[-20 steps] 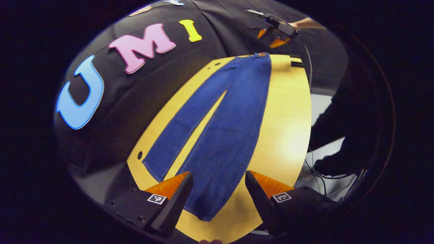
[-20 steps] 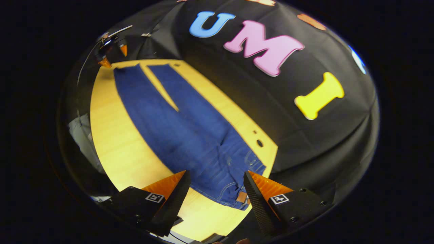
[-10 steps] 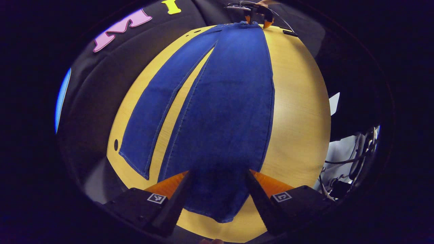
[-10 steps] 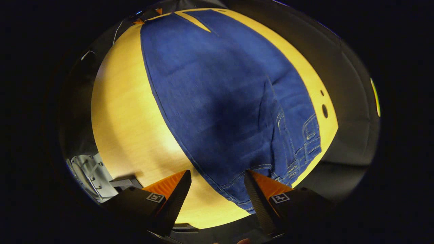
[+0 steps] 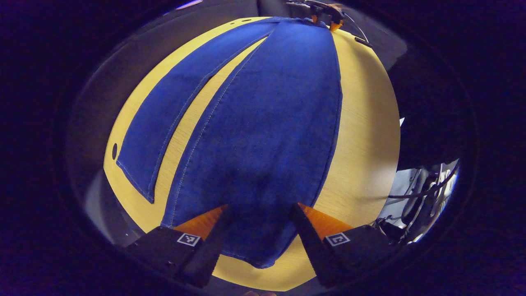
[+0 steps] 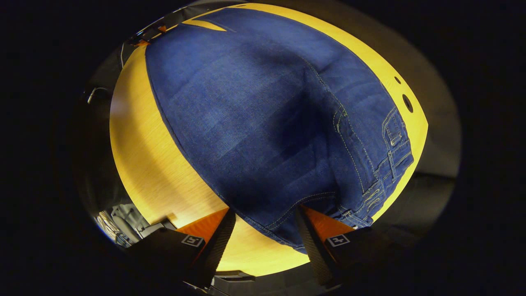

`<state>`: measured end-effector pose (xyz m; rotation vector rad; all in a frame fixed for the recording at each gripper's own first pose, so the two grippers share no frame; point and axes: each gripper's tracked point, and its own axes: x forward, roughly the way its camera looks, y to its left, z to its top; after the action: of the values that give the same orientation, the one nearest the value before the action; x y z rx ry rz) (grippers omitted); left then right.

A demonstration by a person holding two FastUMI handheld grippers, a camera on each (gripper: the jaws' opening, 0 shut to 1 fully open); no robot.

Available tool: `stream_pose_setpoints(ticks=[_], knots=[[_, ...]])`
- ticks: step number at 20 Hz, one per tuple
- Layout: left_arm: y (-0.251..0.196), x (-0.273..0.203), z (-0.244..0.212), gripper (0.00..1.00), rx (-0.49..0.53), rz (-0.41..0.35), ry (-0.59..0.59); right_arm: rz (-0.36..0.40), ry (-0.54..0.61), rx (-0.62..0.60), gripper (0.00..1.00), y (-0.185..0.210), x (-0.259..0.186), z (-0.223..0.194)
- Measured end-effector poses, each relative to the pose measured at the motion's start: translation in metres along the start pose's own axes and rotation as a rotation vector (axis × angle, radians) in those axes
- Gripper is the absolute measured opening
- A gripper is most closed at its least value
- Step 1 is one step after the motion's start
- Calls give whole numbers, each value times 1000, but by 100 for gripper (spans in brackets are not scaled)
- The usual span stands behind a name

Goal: Grasp the waist and the cuffs of the jeans and fold them to make the two legs overlap; first hold the waist and fold one-third of the jeans toward the cuffs, then hold the cuffs and fold the remaining one-third in the same direction to finish folding.

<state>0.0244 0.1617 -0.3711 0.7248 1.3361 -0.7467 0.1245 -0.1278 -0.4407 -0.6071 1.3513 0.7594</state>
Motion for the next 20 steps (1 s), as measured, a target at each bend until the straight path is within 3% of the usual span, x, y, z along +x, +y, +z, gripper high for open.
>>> stream_pose_setpoints(ticks=[3, 4, 8, 12, 15, 16, 17, 18, 20], knots=[[-6, 2, 1, 89, -34, -52, 41, -6, 8, 64, 81, -3, 0, 0], [-3, 3, 0, 81, -21, -54, 43, -7, 2, 66, 79, -4, 0, 1], [-6, 1, 0, 77, 5, -61, 61, -11, 5, 64, 79, -3, -2, 2], [-16, -5, -20, 76, 159, -102, 132, -10, 5, 64, 79, -3, -2, 2], [-2, 0, -40, 85, 221, -13, 172, -8, -3, 70, 79, -3, -2, 2], [-6, -2, -48, 94, 204, -25, 187, -8, -6, 73, 79, -3, -2, 2], [-8, -3, -41, 96, 191, -32, 158, -8, -8, 74, 79, -4, -1, 2], [-7, 0, -45, 90, 176, -46, 170, -7, -9, 76, 79, -3, -2, 2], [-4, 1, -45, 90, 172, -64, 163, -6, -8, 81, 79, -4, -1, 2]])
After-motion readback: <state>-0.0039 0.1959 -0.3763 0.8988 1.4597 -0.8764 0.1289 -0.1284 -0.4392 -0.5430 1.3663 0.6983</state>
